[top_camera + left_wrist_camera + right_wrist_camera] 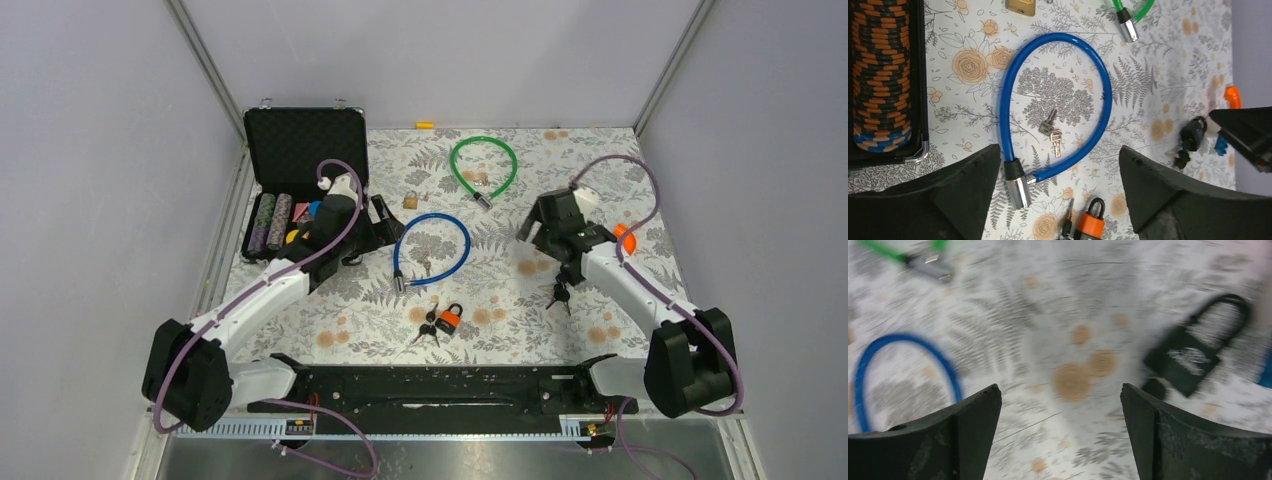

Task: Lock with the key
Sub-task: Pick up the lock from the center of the board.

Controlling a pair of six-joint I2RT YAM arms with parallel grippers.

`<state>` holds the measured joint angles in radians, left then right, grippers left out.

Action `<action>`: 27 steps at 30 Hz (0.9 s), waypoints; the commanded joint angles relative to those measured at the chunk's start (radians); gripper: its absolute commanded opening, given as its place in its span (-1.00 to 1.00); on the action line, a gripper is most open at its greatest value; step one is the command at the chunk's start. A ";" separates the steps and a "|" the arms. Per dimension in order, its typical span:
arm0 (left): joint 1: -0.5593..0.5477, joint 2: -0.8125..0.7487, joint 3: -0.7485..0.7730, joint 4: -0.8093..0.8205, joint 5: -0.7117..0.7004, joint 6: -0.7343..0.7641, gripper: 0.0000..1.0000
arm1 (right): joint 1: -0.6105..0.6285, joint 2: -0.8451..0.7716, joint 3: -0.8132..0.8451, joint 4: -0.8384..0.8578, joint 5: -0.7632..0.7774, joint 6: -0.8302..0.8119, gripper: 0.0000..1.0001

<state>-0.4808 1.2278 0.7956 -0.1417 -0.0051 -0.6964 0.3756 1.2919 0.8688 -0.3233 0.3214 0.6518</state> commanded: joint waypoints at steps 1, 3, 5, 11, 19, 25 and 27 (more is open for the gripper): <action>0.001 -0.071 -0.018 -0.013 -0.013 0.009 0.86 | -0.141 0.020 -0.033 -0.166 0.147 0.134 0.93; 0.001 -0.091 -0.028 -0.008 -0.016 0.008 0.98 | -0.210 0.049 -0.022 -0.225 0.164 0.202 0.93; 0.001 -0.103 -0.034 -0.003 -0.018 0.006 0.98 | -0.237 0.079 -0.015 -0.258 0.176 0.265 0.92; 0.000 -0.102 -0.032 0.005 -0.001 0.005 0.98 | -0.243 0.207 0.032 -0.285 0.168 0.411 0.92; 0.000 -0.103 -0.037 0.008 0.001 0.002 0.98 | -0.301 0.340 0.094 -0.300 0.140 0.438 0.10; 0.000 -0.102 -0.032 0.005 0.000 0.003 0.98 | -0.328 0.383 0.127 -0.275 0.100 0.389 -0.14; 0.000 -0.103 -0.030 0.003 0.000 0.004 0.98 | -0.333 0.399 0.134 -0.262 0.073 0.370 -0.20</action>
<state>-0.4808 1.1450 0.7593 -0.1677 -0.0063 -0.6979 0.0578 1.6501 0.9737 -0.6075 0.4232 1.0397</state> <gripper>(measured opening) 0.989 0.638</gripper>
